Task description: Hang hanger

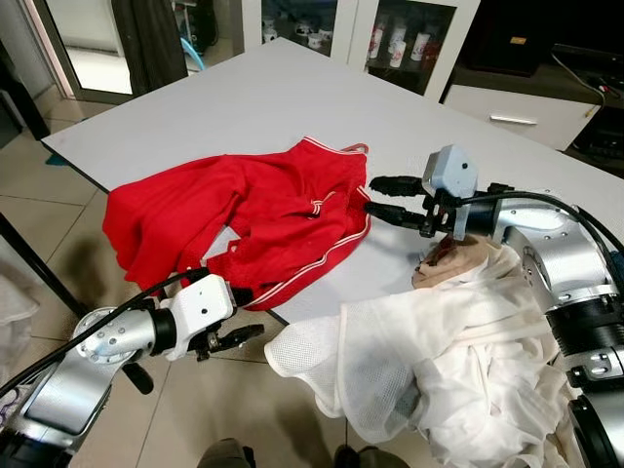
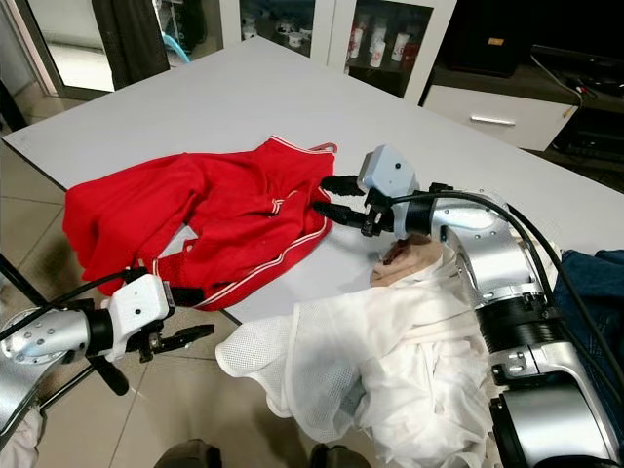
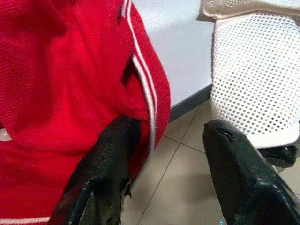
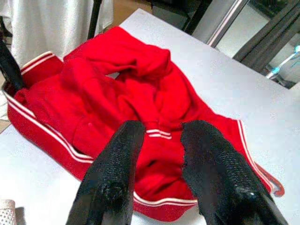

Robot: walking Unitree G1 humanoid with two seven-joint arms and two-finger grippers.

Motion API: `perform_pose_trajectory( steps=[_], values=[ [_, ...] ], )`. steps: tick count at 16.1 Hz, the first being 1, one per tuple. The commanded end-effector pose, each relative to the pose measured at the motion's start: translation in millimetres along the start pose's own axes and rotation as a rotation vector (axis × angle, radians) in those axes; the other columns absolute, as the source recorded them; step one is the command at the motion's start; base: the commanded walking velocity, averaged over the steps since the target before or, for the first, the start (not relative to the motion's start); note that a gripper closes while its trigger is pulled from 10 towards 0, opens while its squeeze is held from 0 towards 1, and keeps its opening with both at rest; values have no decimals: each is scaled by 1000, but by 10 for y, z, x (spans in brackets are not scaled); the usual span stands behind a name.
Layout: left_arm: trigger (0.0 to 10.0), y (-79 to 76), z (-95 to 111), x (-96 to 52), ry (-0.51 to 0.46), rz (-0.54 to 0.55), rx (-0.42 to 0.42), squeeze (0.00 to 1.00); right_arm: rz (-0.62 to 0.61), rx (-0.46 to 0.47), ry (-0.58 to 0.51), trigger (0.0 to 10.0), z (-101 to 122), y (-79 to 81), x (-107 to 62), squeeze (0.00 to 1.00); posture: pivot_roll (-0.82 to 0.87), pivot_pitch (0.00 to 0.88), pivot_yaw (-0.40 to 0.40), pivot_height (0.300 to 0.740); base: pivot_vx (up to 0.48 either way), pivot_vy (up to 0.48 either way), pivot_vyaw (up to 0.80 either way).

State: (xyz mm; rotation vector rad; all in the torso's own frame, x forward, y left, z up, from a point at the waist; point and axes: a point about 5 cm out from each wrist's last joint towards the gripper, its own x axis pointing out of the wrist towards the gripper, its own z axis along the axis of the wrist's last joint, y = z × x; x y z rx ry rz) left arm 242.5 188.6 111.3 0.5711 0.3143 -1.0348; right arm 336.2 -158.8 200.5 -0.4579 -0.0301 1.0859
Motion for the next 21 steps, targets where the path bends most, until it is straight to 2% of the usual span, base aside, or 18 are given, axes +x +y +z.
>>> perform_pose_trajectory(
  steps=[1, 6, 12, 14, 18, 19, 20, 21],
  values=[
    [0, -24, 14, 37, -9, -25, -4, 0, -21, 5, -12, 10000, 25, -23, -46, 0, 87, 60, -48, 740, 0, 0, 0],
    [0, 87, 134, 36, -105, -26, 16, 0, -39, 8, -25, 10000, 64, -29, -62, 0, 83, 59, -47, 740, 0, 0, 0],
    [0, 316, 221, -118, -201, 48, -3, 0, -36, 25, -26, 10000, 44, 20, -57, 0, 82, 60, -45, 740, 0, 0, 0],
    [0, 551, 286, -231, -265, 150, -6, 0, -36, 37, -26, 10000, 33, 44, -53, 0, 83, 63, -43, 740, 0, 0, 0],
    [0, 603, 264, -215, -236, 183, 5, 0, -38, 48, -28, 10000, 15, 68, -49, 0, 82, 66, -40, 740, 0, 0, 0],
    [3176, 584, 246, -205, -223, 169, 5, 0, -40, 51, -28, 10000, 10, 71, -51, 0, 82, 66, -40, 740, 0, 0, 0],
    [10000, 528, 236, -192, -225, 124, 6, 0, -43, 60, -26, 10000, -4, 88, -53, 0, 80, 69, -36, 740, 0, 0, 0],
    [10000, 502, 252, -192, -240, 105, 11, 0, -42, 64, -26, 10000, -11, 100, -53, 0, 80, 69, -36, 740, 0, 0, 0]
  ],
)
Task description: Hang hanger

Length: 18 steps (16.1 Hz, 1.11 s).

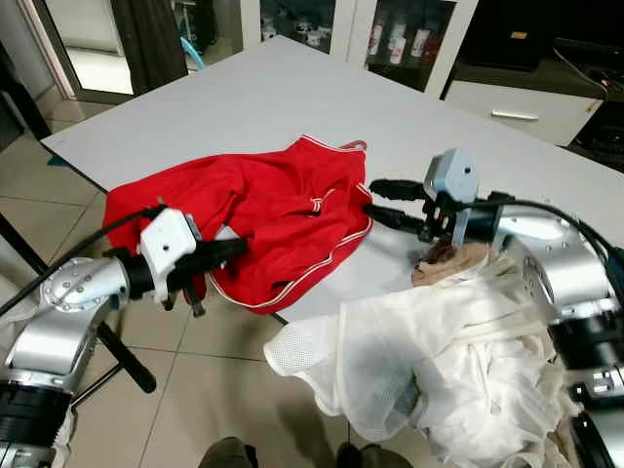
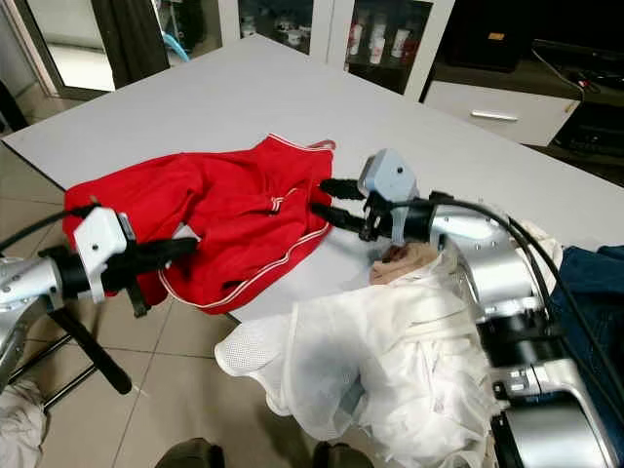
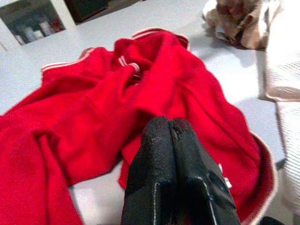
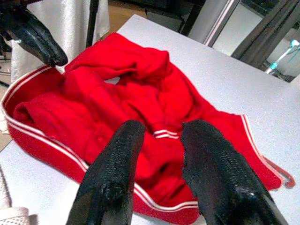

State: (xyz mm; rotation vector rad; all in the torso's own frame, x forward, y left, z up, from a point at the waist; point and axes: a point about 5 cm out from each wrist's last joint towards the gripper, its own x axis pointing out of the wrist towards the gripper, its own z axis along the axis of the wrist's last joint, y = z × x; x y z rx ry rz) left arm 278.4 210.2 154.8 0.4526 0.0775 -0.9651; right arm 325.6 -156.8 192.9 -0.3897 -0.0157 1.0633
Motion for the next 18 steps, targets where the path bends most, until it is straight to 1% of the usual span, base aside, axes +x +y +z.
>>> perform_pose_trajectory(
  steps=[1, 2, 3, 5, 6, 7, 10, 13, 14, 15, 17, 18],
  values=[
    [10000, -37, 36, 12, -12, -32, 21, 624, -17, 2, -9, 10000, 24, -21, -32, 0, 80, 69, -36, 740, 0, 0, 0],
    [10000, -71, 69, 21, -26, -55, 32, 1000, -16, 4, -9, 10000, 17, -13, -29, 0, 75, 73, -37, 740, 0, 0, 0],
    [10000, -104, 89, 31, -33, -81, 39, 1000, -15, 5, -9, 10000, 15, -8, -24, 0, 74, 73, -38, 740, 0, 0, 0],
    [10000, -234, 129, 63, -48, -183, 50, 1000, -11, 9, -7, 10000, 18, 13, -11, 0, 68, 73, -41, 740, 0, 0, 0],
    [10000, -271, 120, 67, -39, -214, 56, 1000, -9, 11, -7, 10000, 18, 22, -8, 0, 68, 73, -41, 740, 0, 0, 0],
    [10000, -326, 101, 68, -18, -269, 71, 1000, -4, 15, -8, 10000, 13, 38, -2, 0, 64, 74, -41, 740, 0, 0, 0],
    [10000, -350, 87, 24, 28, -348, 99, 1000, 6, 25, -9, 10000, 1, 77, 10, 0, 63, 70, -40, 740, 0, 0, 0],
    [10000, -307, 38, 12, 71, -354, 126, 1000, 9, 31, -10, 10000, 1, 91, 19, 0, 62, 67, -39, 740, 0, 0, 0],
    [10000, -300, -15, 12, 100, -355, 130, 804, 12, 33, -12, 10000, 2, 104, 30, 0, 59, 65, -38, 740, 0, 0, 0],
    [10000, -292, -81, 31, 129, -342, 132, 0, 17, 36, -18, 10000, 2, 126, 47, 0, 56, 63, -38, 740, 0, 0, 0],
    [10000, -283, -135, 109, 136, -299, 123, 0, 24, 40, -20, 10000, -3, 155, 63, 0, 47, 65, -44, 740, 0, 0, 0],
    [10000, -280, -140, 120, 138, -292, 123, 0, 25, 40, -20, 10000, -1, 155, 63, 0, 47, 65, -44, 740, 0, 0, 0]
  ],
)
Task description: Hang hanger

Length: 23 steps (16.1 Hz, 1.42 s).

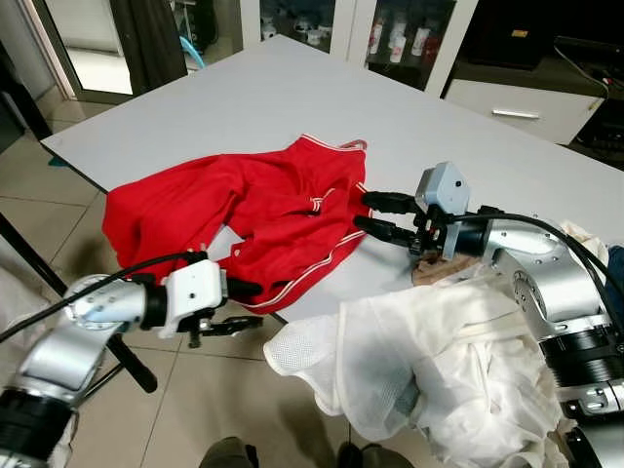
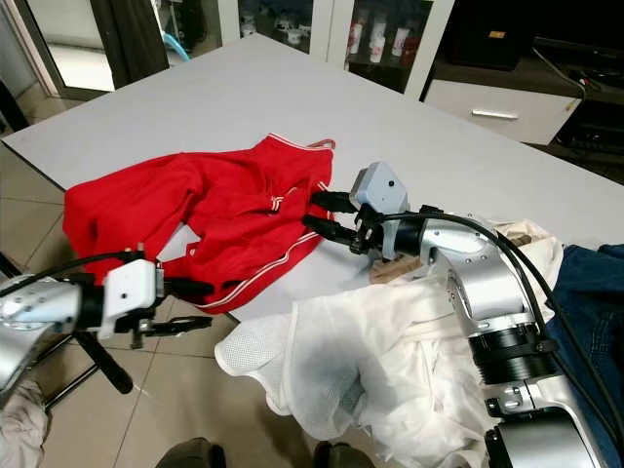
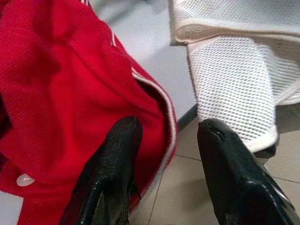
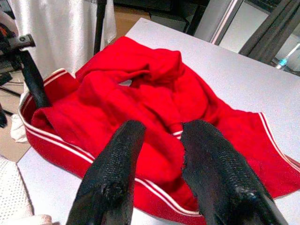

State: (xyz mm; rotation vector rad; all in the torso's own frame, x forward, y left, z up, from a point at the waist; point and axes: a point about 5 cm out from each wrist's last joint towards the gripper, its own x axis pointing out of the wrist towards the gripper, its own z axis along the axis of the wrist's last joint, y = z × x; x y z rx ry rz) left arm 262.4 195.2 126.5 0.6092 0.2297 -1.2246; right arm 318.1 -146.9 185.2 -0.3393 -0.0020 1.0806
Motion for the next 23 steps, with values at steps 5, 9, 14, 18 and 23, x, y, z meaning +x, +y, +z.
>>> perform_pose_trajectory(
  steps=[5, 9, 14, 18, 23],
  values=[
    [10000, 62, -74, 6, 53, 48, -11, 0, -10, 1, -38, 10000, 53, 95, 66, 0, 56, 85, 29, 740, 0, 0, 0],
    [10000, 28, -41, 25, 28, 32, 20, 0, -18, 16, -28, 10000, 4, 142, 63, 0, 61, 97, 34, 740, 0, 0, 0],
    [10000, 113, 101, -21, -92, 120, 17, 0, -26, 16, -23, 10000, 13, 128, 78, 0, 64, 100, 30, 740, 0, 0, 0],
    [10000, 113, 101, -21, -92, 120, 17, 0, -26, 16, -23, 10000, 13, 128, 78, 0, 64, 100, 30, 740, 0, 0, 0],
    [10000, 113, 101, -21, -92, 120, 17, 0, -26, 16, -23, 10000, 13, 128, 78, 0, 64, 100, 30, 740, 0, 0, 0]
  ],
)
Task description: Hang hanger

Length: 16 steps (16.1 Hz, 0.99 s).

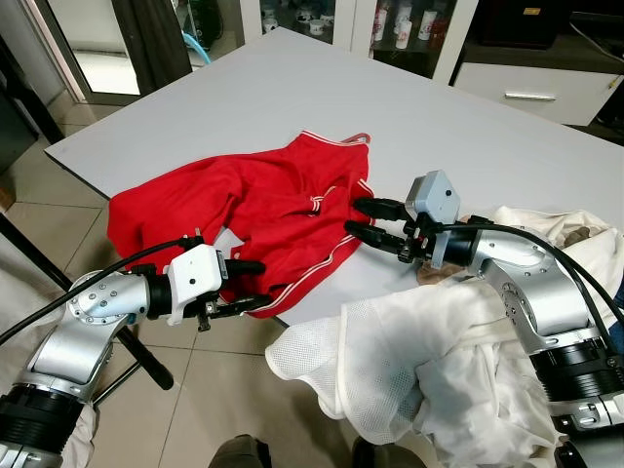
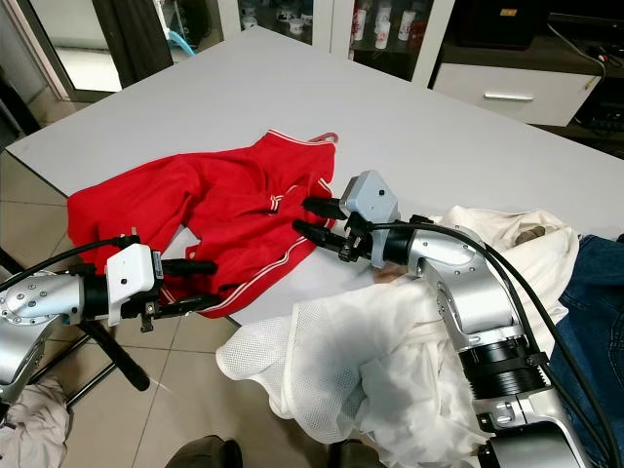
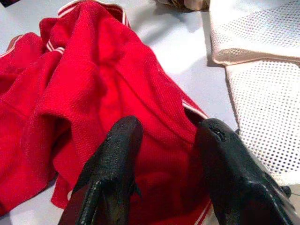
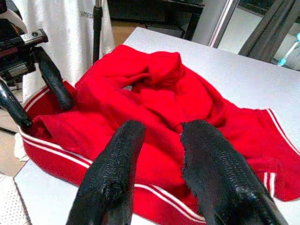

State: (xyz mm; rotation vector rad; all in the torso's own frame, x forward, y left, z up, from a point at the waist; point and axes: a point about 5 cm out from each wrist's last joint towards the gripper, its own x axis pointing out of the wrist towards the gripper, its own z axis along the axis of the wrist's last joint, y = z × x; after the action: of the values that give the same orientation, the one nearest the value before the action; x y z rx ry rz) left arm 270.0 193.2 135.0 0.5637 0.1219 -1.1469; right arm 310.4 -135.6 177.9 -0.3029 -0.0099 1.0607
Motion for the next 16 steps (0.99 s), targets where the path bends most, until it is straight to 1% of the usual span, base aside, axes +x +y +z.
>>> perform_pose_trajectory(
  steps=[1, 6, 7, 9, 11, 15, 16],
  values=[
    [10000, 22, 33, -18, -7, 14, 14, 0, -3, -11, -2, 10000, 40, -5, 5, 0, 64, 100, 30, 740, 0, 0, 0],
    [10000, 22, 33, -18, -7, 14, 14, 0, -3, -11, -2, 10000, 40, -5, 5, 0, 64, 100, 30, 740, 0, 0, 0],
    [10000, 60, 45, -40, -28, 37, 22, 0, -20, -3, -3, 10000, 21, 12, 20, 0, 79, 107, 72, 740, 0, 0, 0],
    [10000, 80, 9, -68, -24, 47, 28, 0, -43, 10, -5, 10000, -10, 40, 48, 0, 82, 107, 70, 740, 0, 0, 0],
    [10000, 48, 26, -64, -52, 46, 4, 0, -37, 11, -6, 10000, -9, 47, 68, 0, 87, 105, 68, 740, 0, 0, 0],
    [10000, -56, 84, 22, -114, 0, -24, 4, -36, 10, -6, 10000, -11, 41, 79, 0, 89, 103, 67, 740, 0, 0, 0],
    [10000, -77, 105, 35, -132, -17, -35, 137, -37, 10, -6, 10000, -10, 42, 81, 0, 88, 102, 68, 740, 0, 0, 0]
  ],
)
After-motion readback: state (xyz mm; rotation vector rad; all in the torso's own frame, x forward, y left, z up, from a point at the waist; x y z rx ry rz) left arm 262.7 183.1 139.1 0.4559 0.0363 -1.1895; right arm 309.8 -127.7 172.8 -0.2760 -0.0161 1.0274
